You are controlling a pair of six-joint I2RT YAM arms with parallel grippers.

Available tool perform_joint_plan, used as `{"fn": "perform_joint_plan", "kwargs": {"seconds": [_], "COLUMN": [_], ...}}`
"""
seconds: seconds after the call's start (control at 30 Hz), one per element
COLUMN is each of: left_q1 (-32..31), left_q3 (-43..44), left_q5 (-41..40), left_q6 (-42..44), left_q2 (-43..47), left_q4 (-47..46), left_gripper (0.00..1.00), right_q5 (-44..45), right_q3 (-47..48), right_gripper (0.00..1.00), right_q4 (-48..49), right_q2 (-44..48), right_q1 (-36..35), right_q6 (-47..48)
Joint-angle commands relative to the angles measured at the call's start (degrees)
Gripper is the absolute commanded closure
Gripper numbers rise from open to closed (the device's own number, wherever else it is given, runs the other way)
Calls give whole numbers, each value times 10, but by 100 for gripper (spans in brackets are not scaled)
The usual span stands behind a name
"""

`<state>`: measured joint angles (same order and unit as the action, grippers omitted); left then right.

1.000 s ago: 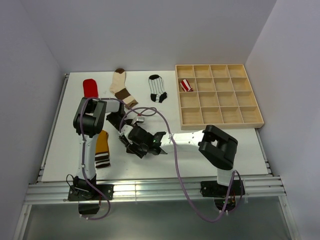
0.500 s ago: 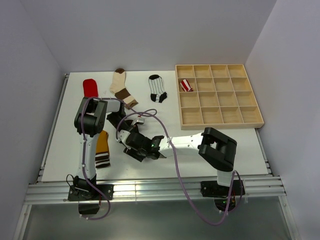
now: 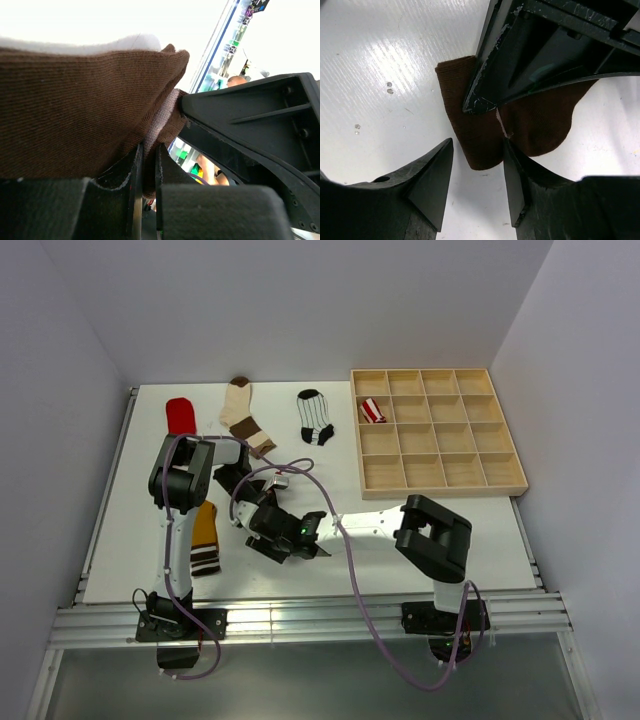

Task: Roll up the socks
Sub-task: Roll the sock at the center of the board.

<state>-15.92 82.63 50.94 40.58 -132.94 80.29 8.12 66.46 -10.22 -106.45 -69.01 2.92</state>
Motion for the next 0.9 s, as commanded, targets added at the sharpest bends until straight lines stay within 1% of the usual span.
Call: {"fn": "perform_joint_plan", "kwargs": {"seconds": [0.0,0.17,0.23,0.27,0.3,0.33,0.37,0.4,0.43,0.5,0.57,0.73,0.87], "left_q1": [1,1,1,1,1,2,3,3,4,6,11,23,32], "left_q3": [11,16,17,19,19,20,19,19,19,19,17,15,9], "left_q5": [-39,-33,-27,-25,-22,-15,-9,-4,0,11,19,28,36], "left_q6": [11,13,12,12,6,1,-2,-9,-14,-30,-46,-81,-126], "left_q2": [-14,-14,-14,-13,-11,-6,-3,-1,2,8,22,75,109], "left_q4": [-29,-23,-23,-24,-27,-31,-38,-41,-45,-61,-78,-145,-193], "left_gripper": [99,98,96,94,93,88,86,84,79,77,73,69,68], "right_q5": [3,0,-2,-5,-6,-8,-17,-25,-35,-72,-97,-136,-163], "right_q3": [17,10,8,6,3,1,-5,-9,-12,-21,-26,-26,-29], "right_gripper": [49,51,60,66,80,87,95,97,98,99,100,100,100], "right_q4": [13,19,20,20,25,27,29,30,32,32,28,13,9], "right_q2": [-17,-25,-29,-30,-29,-27,-26,-21,-17,-9,-6,-8,-12], "right_q1": [-5,-4,-4,-2,-1,1,6,10,12,22,27,37,38], "right_q6": [8,6,1,-2,-5,-13,-18,-24,-27,-28,-49,-68,-72]}}
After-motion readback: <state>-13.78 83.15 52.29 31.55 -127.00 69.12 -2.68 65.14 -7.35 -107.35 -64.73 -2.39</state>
